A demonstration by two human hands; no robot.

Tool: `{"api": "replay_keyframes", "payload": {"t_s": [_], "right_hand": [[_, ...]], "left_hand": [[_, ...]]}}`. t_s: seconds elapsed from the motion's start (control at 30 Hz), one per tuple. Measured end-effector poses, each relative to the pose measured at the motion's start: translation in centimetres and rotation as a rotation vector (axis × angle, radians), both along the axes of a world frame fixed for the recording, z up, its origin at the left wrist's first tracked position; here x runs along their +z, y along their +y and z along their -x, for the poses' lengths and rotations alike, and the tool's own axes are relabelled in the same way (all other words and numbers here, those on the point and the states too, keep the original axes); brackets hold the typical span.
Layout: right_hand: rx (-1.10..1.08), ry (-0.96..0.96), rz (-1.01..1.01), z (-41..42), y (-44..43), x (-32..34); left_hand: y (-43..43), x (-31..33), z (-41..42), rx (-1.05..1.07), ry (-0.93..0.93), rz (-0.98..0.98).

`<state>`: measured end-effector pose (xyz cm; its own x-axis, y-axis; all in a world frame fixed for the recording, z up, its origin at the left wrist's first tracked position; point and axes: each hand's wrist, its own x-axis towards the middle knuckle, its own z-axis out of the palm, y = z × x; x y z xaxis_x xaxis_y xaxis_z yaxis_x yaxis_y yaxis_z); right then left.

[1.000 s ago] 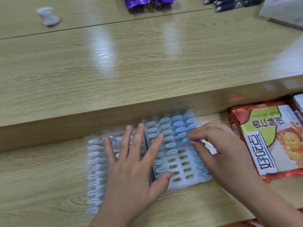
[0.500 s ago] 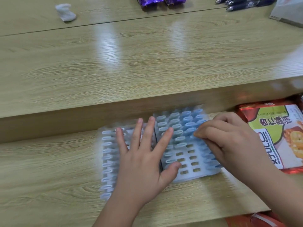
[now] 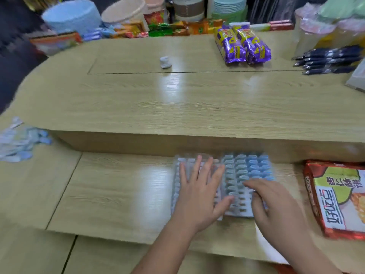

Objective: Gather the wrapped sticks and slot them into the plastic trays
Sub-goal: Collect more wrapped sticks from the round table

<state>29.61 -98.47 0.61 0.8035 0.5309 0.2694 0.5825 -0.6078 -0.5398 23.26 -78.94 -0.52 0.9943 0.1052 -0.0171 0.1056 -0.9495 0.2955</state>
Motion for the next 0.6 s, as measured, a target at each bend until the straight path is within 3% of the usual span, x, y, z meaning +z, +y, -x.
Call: {"api": "replay_keyframes", "payload": {"t_s": [0.17, 0.43, 0.6], "right_hand": [[0.027, 0.277, -0.076, 6.1, 3.5, 2.5], [0.317, 0.498, -0.003, 17.1, 11.2, 5.0], [0.404, 0.526, -0.023, 25.2, 19.2, 4.6]], "left_hand": [[2.7, 3.3, 9.5, 0.241, -0.191, 0.241], [10.2, 4.5, 29.3, 0.736, -0.147, 0.397], [16.4, 4.9, 38.8, 0.937, -0.205, 0.458]]}}
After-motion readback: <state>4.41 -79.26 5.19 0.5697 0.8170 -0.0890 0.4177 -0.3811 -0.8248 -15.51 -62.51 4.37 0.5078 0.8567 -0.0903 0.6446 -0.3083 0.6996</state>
